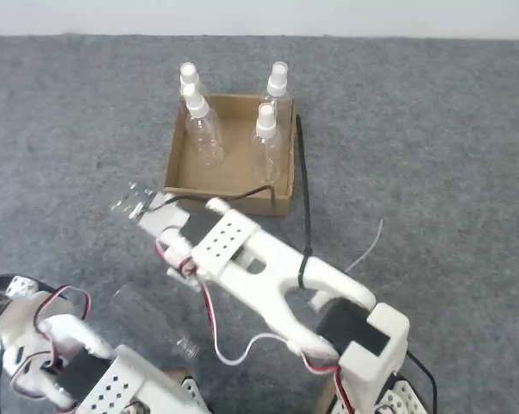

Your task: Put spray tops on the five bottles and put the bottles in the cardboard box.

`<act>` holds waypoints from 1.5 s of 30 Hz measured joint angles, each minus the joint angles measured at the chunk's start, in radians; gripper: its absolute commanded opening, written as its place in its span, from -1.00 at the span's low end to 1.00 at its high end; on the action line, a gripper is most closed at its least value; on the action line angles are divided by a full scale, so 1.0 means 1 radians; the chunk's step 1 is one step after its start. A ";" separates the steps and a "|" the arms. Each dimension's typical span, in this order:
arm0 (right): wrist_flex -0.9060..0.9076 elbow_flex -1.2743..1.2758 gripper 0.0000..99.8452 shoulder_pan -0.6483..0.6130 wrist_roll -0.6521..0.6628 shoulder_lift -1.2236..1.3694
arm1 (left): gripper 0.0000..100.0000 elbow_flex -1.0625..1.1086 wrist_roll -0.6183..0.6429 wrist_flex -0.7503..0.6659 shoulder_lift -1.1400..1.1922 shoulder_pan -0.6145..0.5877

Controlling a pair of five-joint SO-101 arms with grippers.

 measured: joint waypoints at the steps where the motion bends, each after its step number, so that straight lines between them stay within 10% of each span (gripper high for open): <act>1: 0.020 -0.012 -0.66 -0.014 0.000 -0.014 | -0.98 0.000 0.000 0.000 0.000 0.000; 30: -0.100 -0.035 -0.36 -0.262 -0.003 0.035 | -0.97 0.000 -0.002 0.000 0.000 0.000; 45: -0.057 -0.029 -0.86 -0.049 -0.002 0.130 | -0.97 0.000 0.000 0.000 0.000 0.000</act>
